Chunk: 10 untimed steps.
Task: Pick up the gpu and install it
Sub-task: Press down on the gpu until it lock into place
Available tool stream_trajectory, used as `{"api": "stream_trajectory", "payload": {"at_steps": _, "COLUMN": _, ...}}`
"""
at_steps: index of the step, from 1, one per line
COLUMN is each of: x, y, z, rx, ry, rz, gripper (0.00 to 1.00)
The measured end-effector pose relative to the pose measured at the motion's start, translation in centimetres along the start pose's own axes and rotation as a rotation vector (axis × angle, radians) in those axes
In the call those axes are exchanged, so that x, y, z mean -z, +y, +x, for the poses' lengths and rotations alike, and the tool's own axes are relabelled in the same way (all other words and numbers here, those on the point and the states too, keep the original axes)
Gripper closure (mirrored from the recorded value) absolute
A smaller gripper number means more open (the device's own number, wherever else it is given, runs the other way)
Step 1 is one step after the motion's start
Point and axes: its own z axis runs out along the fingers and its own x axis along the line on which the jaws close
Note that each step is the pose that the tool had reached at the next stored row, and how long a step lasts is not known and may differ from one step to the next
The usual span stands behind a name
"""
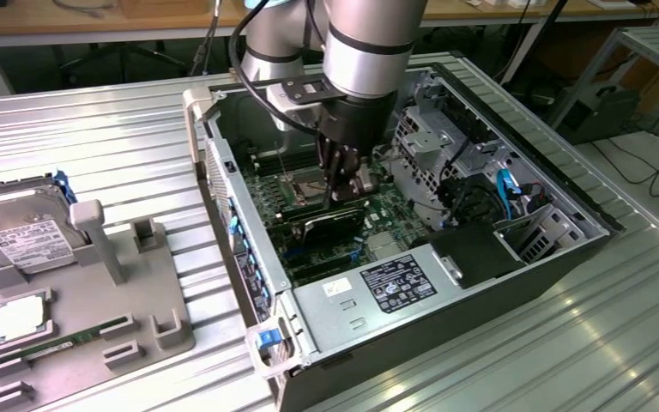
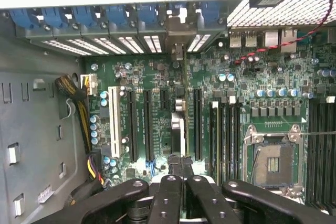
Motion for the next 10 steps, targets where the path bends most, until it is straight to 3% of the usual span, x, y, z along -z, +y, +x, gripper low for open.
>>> {"api": "stream_trajectory", "payload": {"at_steps": 3, "x": 0.0, "y": 0.0, "z": 0.0, "rx": 0.001, "ry": 0.0008, "rz": -0.0318, "gripper": 0.89}}
{"api": "stream_trajectory", "payload": {"at_steps": 10, "x": 0.0, "y": 0.0, "z": -0.05, "rx": 0.003, "ry": 0.0037, "rz": -0.1463, "gripper": 0.89}}
